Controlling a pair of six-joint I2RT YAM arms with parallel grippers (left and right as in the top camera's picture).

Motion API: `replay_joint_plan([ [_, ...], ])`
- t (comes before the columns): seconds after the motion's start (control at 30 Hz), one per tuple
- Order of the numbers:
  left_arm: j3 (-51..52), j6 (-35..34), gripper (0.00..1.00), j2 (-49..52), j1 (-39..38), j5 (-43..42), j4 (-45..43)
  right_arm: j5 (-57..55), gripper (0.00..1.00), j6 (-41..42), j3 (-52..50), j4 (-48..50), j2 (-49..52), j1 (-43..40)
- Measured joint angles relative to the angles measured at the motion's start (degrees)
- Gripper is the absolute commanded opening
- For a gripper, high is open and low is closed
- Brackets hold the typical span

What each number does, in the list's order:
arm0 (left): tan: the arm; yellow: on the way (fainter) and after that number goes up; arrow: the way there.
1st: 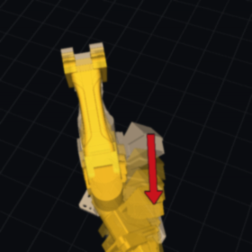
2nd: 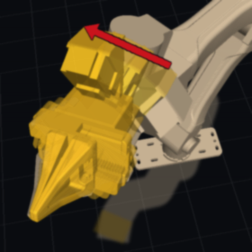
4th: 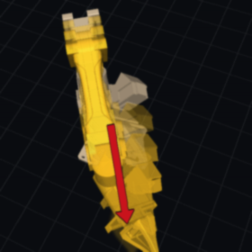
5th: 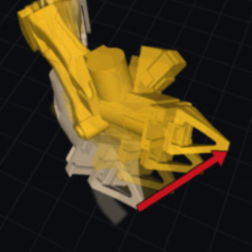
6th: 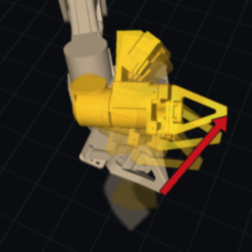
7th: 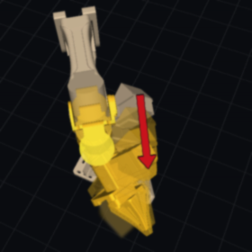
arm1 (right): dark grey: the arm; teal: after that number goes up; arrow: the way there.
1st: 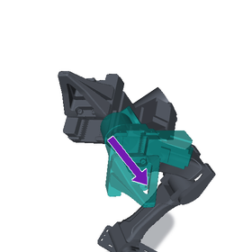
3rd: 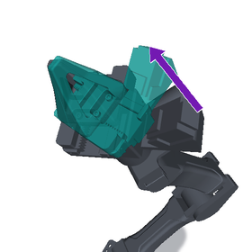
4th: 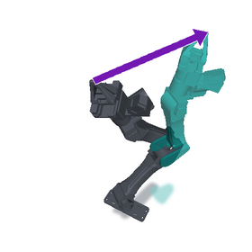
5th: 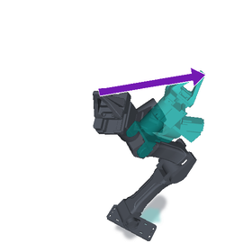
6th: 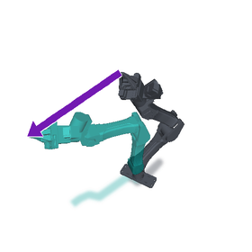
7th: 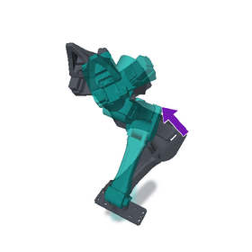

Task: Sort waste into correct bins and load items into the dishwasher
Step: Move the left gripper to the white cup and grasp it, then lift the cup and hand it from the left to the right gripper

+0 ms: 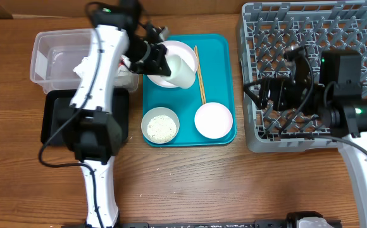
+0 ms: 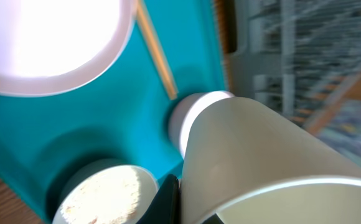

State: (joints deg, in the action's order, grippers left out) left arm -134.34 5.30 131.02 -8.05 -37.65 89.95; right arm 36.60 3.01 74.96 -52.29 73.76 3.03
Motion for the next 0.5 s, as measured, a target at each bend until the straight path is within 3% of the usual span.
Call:
replay_joint_plan([
  [0.07,-1.1,5.6,0.04,-0.1,3.4,-10.4,5.9,7.1,0.91,0.2,0.1,5.4,2.4,0.0],
  [0.23,-1.1,10.4,0.04,-0.1,5.8,-25.0,6.7,19.0,0.91,1.2,0.2,15.4,8.6,0.0],
  [0.5,-1.1,11.6,0.04,-0.1,2.4,-38.8,6.7,30.5,0.91,2.3,0.2,23.8,15.1,0.0],
])
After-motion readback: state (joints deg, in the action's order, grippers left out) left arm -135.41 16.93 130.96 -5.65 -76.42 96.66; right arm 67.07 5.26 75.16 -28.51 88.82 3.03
